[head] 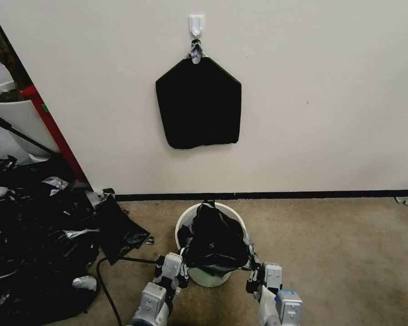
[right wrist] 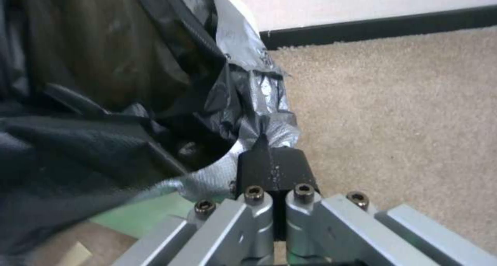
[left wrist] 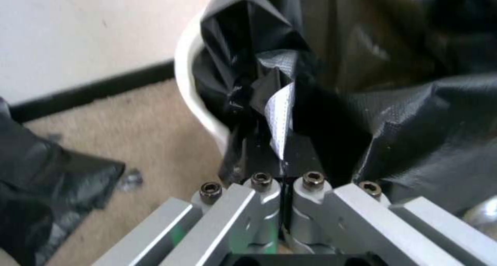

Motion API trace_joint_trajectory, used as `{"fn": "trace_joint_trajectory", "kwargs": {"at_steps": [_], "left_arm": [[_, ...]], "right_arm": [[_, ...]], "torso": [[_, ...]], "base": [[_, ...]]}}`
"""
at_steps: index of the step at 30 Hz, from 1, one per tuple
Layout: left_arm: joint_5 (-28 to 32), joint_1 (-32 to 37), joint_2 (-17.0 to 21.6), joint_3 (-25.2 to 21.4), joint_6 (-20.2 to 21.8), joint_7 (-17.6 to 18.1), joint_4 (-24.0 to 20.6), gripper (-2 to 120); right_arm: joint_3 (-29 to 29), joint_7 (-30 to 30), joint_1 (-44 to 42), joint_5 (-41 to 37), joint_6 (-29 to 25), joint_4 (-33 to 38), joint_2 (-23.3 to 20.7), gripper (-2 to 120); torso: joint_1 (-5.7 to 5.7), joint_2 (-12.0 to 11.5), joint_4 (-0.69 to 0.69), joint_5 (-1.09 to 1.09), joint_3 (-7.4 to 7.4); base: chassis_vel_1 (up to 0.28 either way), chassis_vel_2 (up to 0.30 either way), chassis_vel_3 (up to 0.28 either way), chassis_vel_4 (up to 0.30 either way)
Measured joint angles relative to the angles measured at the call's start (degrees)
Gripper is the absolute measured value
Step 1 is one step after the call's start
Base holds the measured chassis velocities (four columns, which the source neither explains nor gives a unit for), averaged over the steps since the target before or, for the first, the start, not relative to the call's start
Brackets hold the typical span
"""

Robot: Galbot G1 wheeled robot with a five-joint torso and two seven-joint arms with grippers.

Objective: Place a trash bag onto the trash bin.

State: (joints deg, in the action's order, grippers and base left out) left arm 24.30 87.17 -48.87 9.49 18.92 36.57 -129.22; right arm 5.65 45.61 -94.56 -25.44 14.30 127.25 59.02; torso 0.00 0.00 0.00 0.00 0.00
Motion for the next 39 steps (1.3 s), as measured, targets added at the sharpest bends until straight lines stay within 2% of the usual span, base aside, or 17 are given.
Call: {"fn": "trace_joint_trajectory", "kwargs": {"at_steps": [5, 11, 19, 23, 26, 27, 28, 32, 34, 39], "left_arm": [[0.9, -0.9, -0.9, 0.3, 0.0, 0.1, 2.4, 0], [2.2, -3.0, -3.8, 0.8, -0.2, 0.1, 8.0, 0], [3.4, -4.3, -5.3, 1.3, -0.2, -0.2, 9.9, 0], [4.3, -4.6, -5.4, 0.1, -0.8, -1.2, 8.1, 0], [4.4, -4.1, -4.7, -1.8, -1.4, -1.7, 4.6, 0], [4.4, -4.1, -4.7, -1.8, -1.4, -1.7, 4.6, 0], [4.7, -3.4, -3.9, -3.1, -1.4, -1.8, 2.3, 0], [5.2, -1.9, -2.6, -4.8, -1.5, -1.7, -0.6, 0], [6.0, 0.0, -1.1, -6.1, -1.4, -0.6, -2.4, 0], [7.8, 2.5, -0.1, -6.7, -1.4, 1.9, -3.7, 0]], "right_arm": [[-0.4, -1.4, 0.1, 2.1, 0.5, -1.2, -0.4, 0], [-0.8, -4.2, 1.8, 3.6, 2.9, -4.3, -0.3, 0], [-0.1, -5.8, 2.7, 3.9, 4.4, -5.4, -0.3, 0], [-0.5, -5.8, 3.7, 3.9, 3.5, -4.2, -0.1, 0], [-1.3, -5.9, 3.6, 3.6, 2.9, -1.8, -0.1, 0], [-1.3, -5.9, 3.6, 3.6, 2.9, -1.8, -0.1, 0], [-1.8, -6.0, 3.5, 3.5, 2.8, -0.5, -0.3, 0], [-2.4, -6.0, 3.0, 3.2, 2.8, 1.0, -0.6, 0], [-2.5, -6.0, 2.0, 2.9, 2.8, 1.6, -1.0, 0], [-2.2, -5.9, 0.1, 3.1, 3.2, 1.8, -1.6, 0]], "torso": [[0.0, 0.0, 0.0, 0.0, 0.0], [0.0, 0.0, 0.0, 0.0, 0.0], [0.0, 0.0, 0.0, 0.01, 0.0], [0.0, 0.0, 0.0, 0.0, 0.0], [0.0, 0.0, -0.01, 0.0, 0.0], [0.0, 0.0, -0.01, 0.0, 0.0], [0.0, 0.0, 0.0, 0.0, 0.0], [0.0, 0.0, 0.0, 0.0, 0.0], [0.0, 0.0, 0.0, 0.0, 0.0], [0.0, 0.0, -0.01, 0.0, 0.0]], "base": [[0.0, 0.0, 0.0, 0.0], [0.0, 0.0, 0.0, 0.0], [0.0, 0.0, 0.0, 0.0], [0.0, 0.0, 0.0, 0.0], [0.0, 0.0, 0.0, 0.0], [0.0, 0.0, 0.0, 0.0], [0.0, 0.0, 0.0, 0.0], [0.0, 0.0, 0.0, 0.0], [0.0, 0.0, 0.0, 0.0], [0.0, 0.0, 0.0, 0.0]]}}
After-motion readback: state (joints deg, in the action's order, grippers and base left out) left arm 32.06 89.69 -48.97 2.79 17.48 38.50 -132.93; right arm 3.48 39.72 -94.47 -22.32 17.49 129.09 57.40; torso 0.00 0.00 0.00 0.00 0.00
